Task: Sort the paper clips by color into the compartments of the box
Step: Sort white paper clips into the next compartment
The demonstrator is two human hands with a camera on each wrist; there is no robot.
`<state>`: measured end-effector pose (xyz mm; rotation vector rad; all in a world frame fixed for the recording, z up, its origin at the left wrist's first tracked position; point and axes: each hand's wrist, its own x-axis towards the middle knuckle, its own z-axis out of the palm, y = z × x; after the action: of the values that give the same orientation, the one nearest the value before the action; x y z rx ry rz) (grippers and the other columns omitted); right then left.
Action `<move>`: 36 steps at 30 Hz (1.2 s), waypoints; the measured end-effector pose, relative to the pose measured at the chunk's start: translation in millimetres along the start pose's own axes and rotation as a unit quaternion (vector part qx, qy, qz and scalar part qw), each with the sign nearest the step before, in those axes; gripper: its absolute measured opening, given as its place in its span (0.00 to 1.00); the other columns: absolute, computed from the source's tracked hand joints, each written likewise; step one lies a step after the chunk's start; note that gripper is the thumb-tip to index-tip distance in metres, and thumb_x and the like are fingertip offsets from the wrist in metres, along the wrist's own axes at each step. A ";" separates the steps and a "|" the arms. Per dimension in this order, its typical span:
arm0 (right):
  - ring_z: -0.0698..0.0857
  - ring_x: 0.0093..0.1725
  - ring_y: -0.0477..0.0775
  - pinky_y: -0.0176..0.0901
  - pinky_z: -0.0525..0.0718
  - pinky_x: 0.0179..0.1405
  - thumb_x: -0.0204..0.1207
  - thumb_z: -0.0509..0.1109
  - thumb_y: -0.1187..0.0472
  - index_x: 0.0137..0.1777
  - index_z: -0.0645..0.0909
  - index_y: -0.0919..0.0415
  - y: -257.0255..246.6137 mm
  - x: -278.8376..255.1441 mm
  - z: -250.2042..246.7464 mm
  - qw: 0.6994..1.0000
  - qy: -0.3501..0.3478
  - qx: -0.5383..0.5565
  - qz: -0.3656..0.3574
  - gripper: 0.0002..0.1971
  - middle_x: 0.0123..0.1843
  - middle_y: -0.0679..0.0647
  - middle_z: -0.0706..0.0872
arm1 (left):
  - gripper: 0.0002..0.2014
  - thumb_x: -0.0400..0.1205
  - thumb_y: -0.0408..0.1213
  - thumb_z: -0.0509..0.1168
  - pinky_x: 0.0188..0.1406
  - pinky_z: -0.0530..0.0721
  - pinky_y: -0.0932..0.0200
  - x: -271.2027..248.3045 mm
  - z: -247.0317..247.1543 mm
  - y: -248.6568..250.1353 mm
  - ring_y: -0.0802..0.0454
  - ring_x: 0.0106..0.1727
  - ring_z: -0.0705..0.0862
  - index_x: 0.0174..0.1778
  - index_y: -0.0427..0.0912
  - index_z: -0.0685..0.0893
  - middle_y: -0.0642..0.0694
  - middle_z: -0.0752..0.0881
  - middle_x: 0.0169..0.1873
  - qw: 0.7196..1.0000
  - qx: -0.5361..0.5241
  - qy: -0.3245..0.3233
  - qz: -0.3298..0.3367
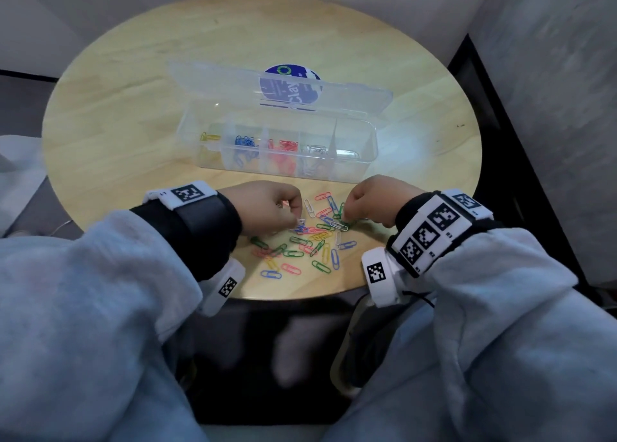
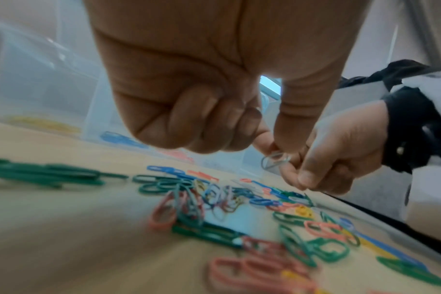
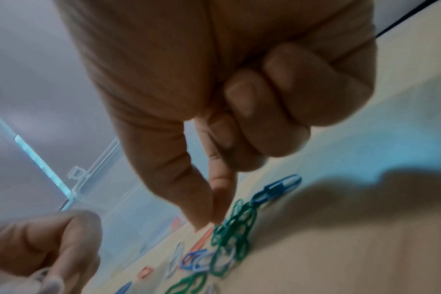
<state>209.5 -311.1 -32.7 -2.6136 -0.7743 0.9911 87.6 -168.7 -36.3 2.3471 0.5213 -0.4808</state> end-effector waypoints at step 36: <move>0.74 0.24 0.50 0.32 0.67 0.16 0.74 0.58 0.75 0.31 0.70 0.61 4.3 11.6 -2.9 0.909 -0.074 0.410 -0.014 0.13 0.29 0.57 0.75 | 0.08 0.78 0.40 0.66 0.13 0.57 0.71 6.4 -18.2 -0.3 0.60 0.17 0.64 0.36 0.48 0.73 0.53 0.71 0.19 0.886 -0.460 -0.012 -0.062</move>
<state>220.4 -308.3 -38.6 -1.8074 -0.3024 1.1851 96.4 -154.6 -26.7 1.3968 0.6986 -0.2295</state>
